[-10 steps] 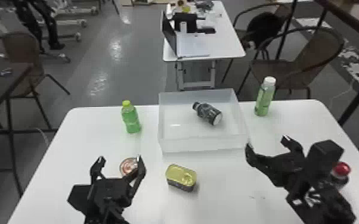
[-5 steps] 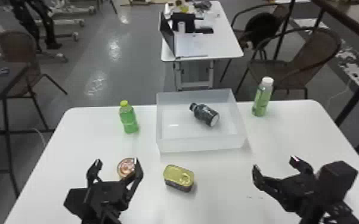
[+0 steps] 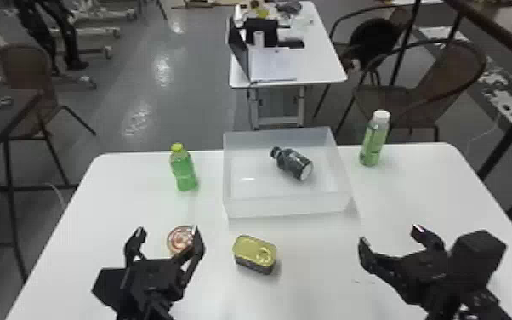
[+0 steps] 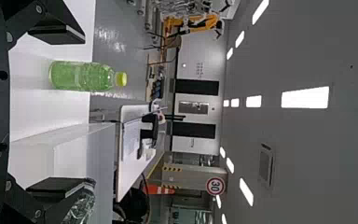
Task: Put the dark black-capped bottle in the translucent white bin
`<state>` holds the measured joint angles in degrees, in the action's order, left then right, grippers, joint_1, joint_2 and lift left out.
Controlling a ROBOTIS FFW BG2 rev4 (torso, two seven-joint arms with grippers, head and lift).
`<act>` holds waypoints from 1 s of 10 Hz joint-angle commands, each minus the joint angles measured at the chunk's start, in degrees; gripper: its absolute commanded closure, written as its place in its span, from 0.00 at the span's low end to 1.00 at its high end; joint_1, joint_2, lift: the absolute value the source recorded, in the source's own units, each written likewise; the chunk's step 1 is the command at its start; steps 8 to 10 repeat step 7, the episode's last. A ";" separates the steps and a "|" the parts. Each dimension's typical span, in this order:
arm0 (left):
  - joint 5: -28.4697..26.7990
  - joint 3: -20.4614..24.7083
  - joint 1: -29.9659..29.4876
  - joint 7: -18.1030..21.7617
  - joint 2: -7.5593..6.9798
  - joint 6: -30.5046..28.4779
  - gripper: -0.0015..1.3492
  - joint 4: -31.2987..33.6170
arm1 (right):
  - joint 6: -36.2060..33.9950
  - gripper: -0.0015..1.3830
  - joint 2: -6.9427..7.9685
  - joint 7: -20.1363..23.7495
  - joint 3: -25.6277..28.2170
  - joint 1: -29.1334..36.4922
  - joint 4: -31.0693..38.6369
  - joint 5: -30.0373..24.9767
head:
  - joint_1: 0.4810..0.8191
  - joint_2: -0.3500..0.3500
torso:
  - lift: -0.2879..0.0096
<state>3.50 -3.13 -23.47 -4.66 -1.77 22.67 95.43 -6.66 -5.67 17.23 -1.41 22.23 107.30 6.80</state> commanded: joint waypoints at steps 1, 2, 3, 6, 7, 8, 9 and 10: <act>-0.07 0.05 0.00 0.00 0.01 0.09 0.16 0.02 | -0.02 0.06 0.13 0.00 0.00 0.00 0.02 -0.03 | 0.63 0.61 | 0.92; -0.07 0.05 0.00 0.00 0.01 0.09 0.16 0.02 | -0.11 0.06 0.31 -0.09 0.00 0.00 0.02 -0.21 | 0.63 0.61 | 0.92; -0.07 0.05 0.00 0.00 0.01 0.09 0.16 0.02 | -0.11 0.06 0.57 0.00 0.00 0.00 0.02 -0.47 | 0.63 0.61 | 0.92; -0.25 0.05 0.00 0.00 -0.08 0.09 0.16 0.02 | -0.11 0.06 0.57 0.00 0.00 0.00 0.02 -0.56 | 0.63 0.61 | 0.92; -0.25 0.05 -0.09 0.00 -0.08 0.18 0.16 0.02 | -0.11 0.06 0.57 -0.09 0.00 0.09 0.02 -0.56 | 0.63 0.61 | 0.92; -0.25 0.05 -0.09 0.00 -0.08 0.18 0.16 0.02 | -0.11 0.06 0.57 -0.09 0.00 0.09 0.02 -0.56 | 0.63 0.61 | 0.92; -0.25 0.05 -0.09 0.00 -0.08 0.18 0.16 0.02 | -0.11 0.06 0.57 -0.09 0.00 0.09 0.02 -0.56 | 0.63 0.61 | 0.92; -0.25 0.05 -0.09 0.00 -0.08 0.18 0.16 0.02 | -0.11 0.06 0.57 -0.09 0.00 0.09 0.02 -0.56 | 0.63 0.61 | 0.92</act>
